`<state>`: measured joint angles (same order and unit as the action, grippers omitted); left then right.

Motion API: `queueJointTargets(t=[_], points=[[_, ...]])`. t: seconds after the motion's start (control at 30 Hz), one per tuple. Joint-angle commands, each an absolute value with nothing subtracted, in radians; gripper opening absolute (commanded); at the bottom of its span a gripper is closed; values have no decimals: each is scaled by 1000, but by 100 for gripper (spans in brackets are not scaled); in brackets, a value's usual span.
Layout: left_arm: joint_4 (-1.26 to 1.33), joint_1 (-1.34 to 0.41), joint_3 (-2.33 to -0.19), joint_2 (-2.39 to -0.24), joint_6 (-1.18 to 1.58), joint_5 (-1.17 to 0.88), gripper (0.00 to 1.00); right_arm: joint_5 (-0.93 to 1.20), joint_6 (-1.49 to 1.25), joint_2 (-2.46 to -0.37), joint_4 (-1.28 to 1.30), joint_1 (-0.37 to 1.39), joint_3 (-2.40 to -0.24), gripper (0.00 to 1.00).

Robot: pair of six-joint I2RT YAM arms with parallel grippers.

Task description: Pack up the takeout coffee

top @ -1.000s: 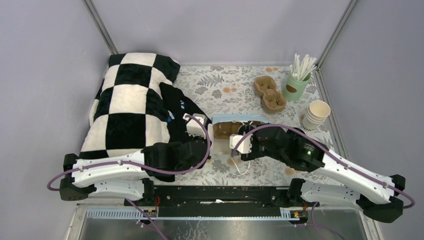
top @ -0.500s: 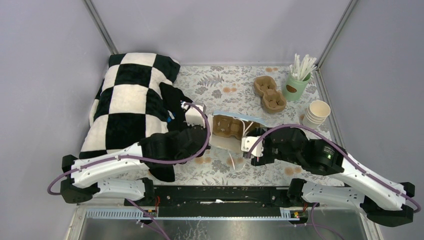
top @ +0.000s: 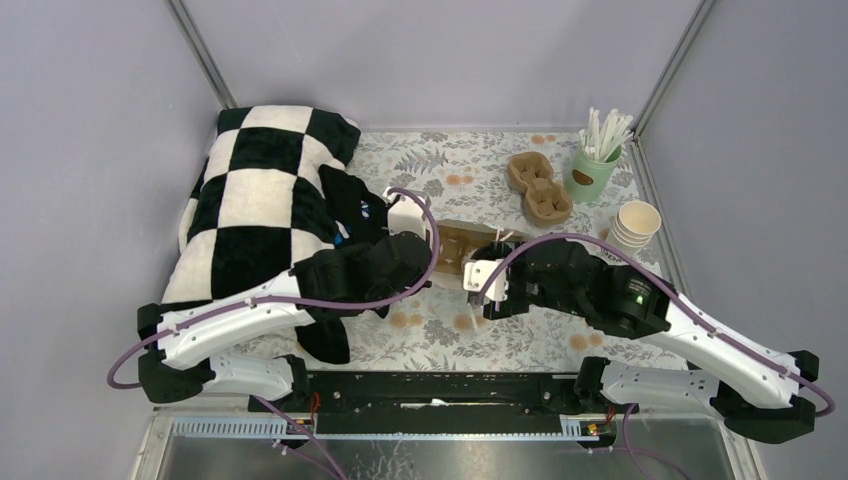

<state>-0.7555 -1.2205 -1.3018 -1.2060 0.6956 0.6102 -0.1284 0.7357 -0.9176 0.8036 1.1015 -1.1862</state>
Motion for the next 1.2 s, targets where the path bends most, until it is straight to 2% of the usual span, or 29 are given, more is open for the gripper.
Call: queueJointTargets(t=[0.0,0.23,0.43,0.83,1.17], points=[[-746,-1214,-1334,-1207,670,581,0,-225,712,-934,622,1105,-1179,44],[-750,-1207,-1284,-1171,699,583,0,-470,633,-923,521,1104,-1158,49],[-728,-1207,-1234,-1136,689,569,0,-530,593,-965,490,1104,-1149,50],[-695,-1207,-1219,-1134,654,576,0,-131,974,-919,733,1104,-1170,48],[-663,-1207,-1206,-1135,602,564,0,-17,955,-1058,727,1105,-1266,48]])
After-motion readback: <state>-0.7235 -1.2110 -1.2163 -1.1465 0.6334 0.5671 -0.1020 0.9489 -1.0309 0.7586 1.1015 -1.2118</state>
